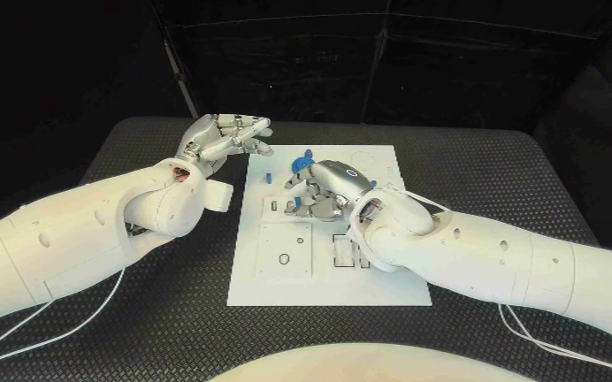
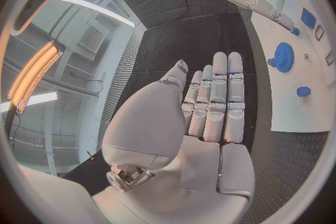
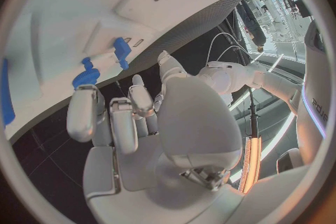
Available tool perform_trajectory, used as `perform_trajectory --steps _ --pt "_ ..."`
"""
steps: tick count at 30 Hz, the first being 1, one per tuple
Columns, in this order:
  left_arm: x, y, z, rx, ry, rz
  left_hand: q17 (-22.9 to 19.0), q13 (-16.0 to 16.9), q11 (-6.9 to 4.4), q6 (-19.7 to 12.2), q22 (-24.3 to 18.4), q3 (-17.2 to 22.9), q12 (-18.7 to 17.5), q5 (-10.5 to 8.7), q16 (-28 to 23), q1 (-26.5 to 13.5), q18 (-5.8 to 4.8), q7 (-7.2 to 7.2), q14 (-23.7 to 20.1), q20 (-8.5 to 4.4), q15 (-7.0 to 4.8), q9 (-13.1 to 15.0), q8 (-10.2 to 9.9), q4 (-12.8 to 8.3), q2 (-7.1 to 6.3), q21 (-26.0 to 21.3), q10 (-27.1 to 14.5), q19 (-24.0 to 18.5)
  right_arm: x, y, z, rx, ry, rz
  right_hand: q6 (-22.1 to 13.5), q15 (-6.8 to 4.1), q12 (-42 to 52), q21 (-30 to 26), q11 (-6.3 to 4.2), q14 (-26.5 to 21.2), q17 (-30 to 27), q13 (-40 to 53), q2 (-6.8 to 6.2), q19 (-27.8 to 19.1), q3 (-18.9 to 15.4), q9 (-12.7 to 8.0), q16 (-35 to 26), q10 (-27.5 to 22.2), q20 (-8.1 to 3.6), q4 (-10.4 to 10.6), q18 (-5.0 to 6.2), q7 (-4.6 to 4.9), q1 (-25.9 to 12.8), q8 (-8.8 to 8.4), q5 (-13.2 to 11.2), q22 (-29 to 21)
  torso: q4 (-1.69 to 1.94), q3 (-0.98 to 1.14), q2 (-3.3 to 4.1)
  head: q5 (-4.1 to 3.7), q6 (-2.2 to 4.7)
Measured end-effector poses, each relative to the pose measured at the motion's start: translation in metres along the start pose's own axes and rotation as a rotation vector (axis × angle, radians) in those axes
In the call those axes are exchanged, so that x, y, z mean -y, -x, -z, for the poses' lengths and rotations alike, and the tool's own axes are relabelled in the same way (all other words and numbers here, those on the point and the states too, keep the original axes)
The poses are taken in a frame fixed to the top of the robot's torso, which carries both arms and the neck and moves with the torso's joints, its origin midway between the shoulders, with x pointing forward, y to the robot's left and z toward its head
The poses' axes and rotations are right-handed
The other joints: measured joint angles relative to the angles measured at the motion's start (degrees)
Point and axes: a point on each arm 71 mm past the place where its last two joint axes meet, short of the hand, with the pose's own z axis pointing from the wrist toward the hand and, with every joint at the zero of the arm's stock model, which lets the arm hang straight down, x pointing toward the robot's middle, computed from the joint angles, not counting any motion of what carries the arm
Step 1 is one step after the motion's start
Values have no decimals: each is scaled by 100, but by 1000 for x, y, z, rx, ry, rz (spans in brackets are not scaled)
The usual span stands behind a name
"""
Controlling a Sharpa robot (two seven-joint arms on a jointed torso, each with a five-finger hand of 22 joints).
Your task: Assemble the parts on the task board
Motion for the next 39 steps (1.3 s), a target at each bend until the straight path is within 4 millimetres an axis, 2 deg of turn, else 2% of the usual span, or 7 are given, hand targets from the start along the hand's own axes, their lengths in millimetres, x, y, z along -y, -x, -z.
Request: perform_trajectory --steps 8,12,14,18,22,28,39 --pt "-2 5 1 10 41 -62 598 270 -221 302 293 -7 407 0 822 -98 1 -153 721 -218 -248 47 122 200 -31 534 775 492 1 58 -6 89 79 -113 63 0 0 -61 -21 0 0 0 97 -51 -64 23 -70 -20 -11 64 -1 -23 97 91 30 -87 -13 15 -79 40 32" --pt "0 10 -2 -3 99 -149 4860 1494 -574 372 2700 -257 2003 -7 5220 -525 -191 -360 1084 -593 -510 269 444 511 -86 2952 1082 1499 12 100 -11 141 59 -167 93 0 0 -81 -41 0 0 -20 146 -75 -79 23 -71 -41 -11 79 0 -53 95 131 55 -137 -22 31 -147 74 26" --pt "2 13 -6 -16 146 -212 5522 2629 -564 199 3863 -304 3289 -5 6622 -562 -264 -390 1121 -647 -488 500 775 571 -49 3945 528 1506 19 119 -12 169 39 -192 93 0 0 -117 -41 0 0 -39 159 -102 -79 23 -114 -41 -19 79 96 -53 81 132 56 -185 -29 38 -186 81 15" --pt "3 12 -13 -63 255 -337 5661 4490 -564 70 5152 -418 5235 -4 7573 -840 -387 -444 1116 -609 -533 939 1456 635 123 4949 480 1660 37 156 -10 234 -4 -223 132 0 0 -117 -41 0 0 -40 188 -102 -119 27 -114 -41 -20 88 92 -54 96 163 145 -199 -44 47 -256 109 -15" --pt "3 2 -20 -138 364 -472 5661 5309 -642 32 5785 -617 6016 -4 7784 -1149 -448 -544 1114 -639 -606 1291 1929 647 164 5384 765 1827 56 175 -3 271 -58 -242 153 0 0 -117 -41 0 0 -35 188 -102 -141 27 -114 -41 -20 92 91 -75 96 164 199 -199 -52 54 -317 133 -48" --pt "0 -21 -34 -260 489 -699 5661 5741 -738 -54 6185 -1026 6378 -26 7784 -1494 -533 -648 1121 -691 -674 1754 2414 671 242 5624 922 1909 75 187 2 296 -114 -271 174 0 -74 -203 -83 0 2 -104 211 -176 -228 27 -192 -82 -53 134 91 -95 73 197 284 -319 -58 65 -384 175 -105" --pt "-15 -51 -55 -392 623 -983 5660 5748 -739 -230 6204 -1254 6378 -56 7784 -1603 -533 -657 1121 -691 -674 1975 2522 679 191 5636 921 1908 83 185 -2 281 -160 -316 174 -1 -257 -344 -87 0 3 -314 219 -286 -352 26 -317 -220 -83 176 90 -95 65 229 405 -579 -38 93 -413 234 -165"
